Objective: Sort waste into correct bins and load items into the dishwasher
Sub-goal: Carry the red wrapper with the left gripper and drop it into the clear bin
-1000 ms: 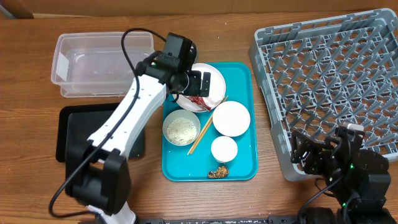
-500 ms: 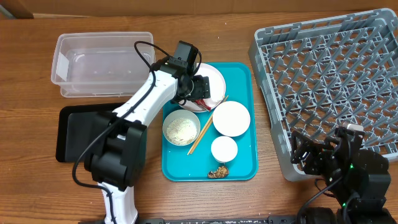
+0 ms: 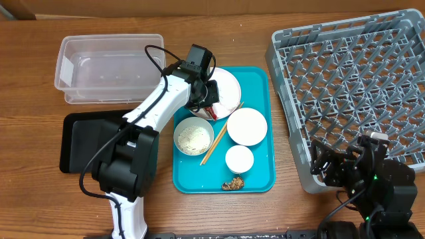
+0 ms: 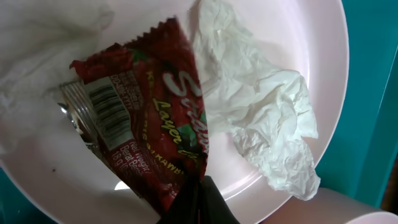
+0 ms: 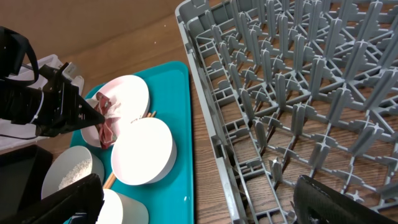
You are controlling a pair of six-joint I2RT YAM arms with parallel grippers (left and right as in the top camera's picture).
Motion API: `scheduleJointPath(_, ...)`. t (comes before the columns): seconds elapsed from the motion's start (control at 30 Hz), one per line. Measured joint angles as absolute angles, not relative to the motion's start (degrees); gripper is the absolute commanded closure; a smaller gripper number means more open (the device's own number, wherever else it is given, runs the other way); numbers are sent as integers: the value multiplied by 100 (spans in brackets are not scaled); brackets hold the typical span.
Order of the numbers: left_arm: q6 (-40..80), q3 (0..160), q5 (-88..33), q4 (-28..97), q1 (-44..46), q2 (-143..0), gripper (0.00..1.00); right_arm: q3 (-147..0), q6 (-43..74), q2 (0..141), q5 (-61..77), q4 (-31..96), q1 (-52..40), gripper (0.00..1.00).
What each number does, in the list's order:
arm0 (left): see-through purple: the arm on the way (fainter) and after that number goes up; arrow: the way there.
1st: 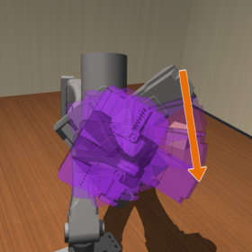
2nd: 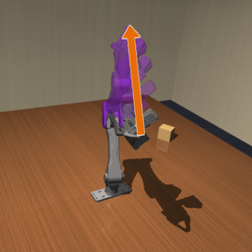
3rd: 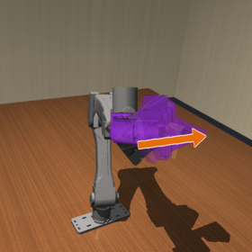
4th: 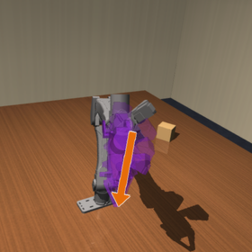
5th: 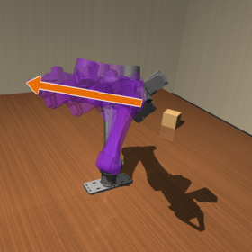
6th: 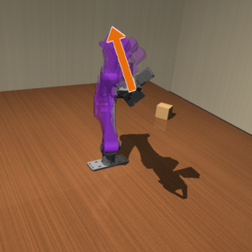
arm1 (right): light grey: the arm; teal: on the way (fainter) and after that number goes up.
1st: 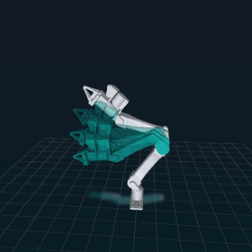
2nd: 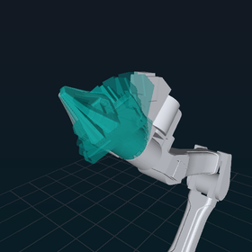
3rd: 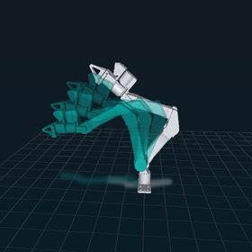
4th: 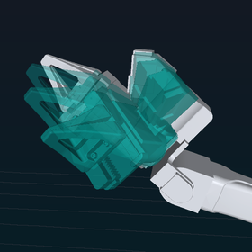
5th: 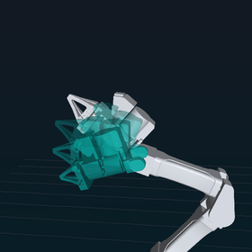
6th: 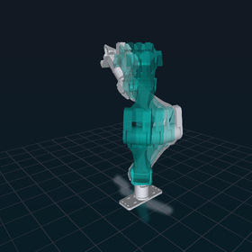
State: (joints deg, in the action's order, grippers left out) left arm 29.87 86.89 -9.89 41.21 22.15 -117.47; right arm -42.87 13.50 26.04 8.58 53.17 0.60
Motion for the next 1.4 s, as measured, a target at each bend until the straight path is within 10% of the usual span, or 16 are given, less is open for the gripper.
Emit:
scheduleJointPath(1.03,2816,11972,373,7244,735,-11771,96,-4287,1347,2604,858,5319,60,0)
scheduleJointPath(1.07,2816,11972,379,7244,582,-11771,94,-4287,1347,2604,858,5319,60,0)
scheduleJointPath(1.1,2816,11972,395,7244,445,-11771,65,-4287,1347,2604,858,5321,60,0)
scheduleJointPath(1.17,2818,11972,414,7227,239,-11771,41,-4287,1350,2604,858,5319,60,0)
scheduleJointPath(1.4,2794,11972,191,7155,102,-11771,34,-4287,1347,2604,858,5321,60,0)
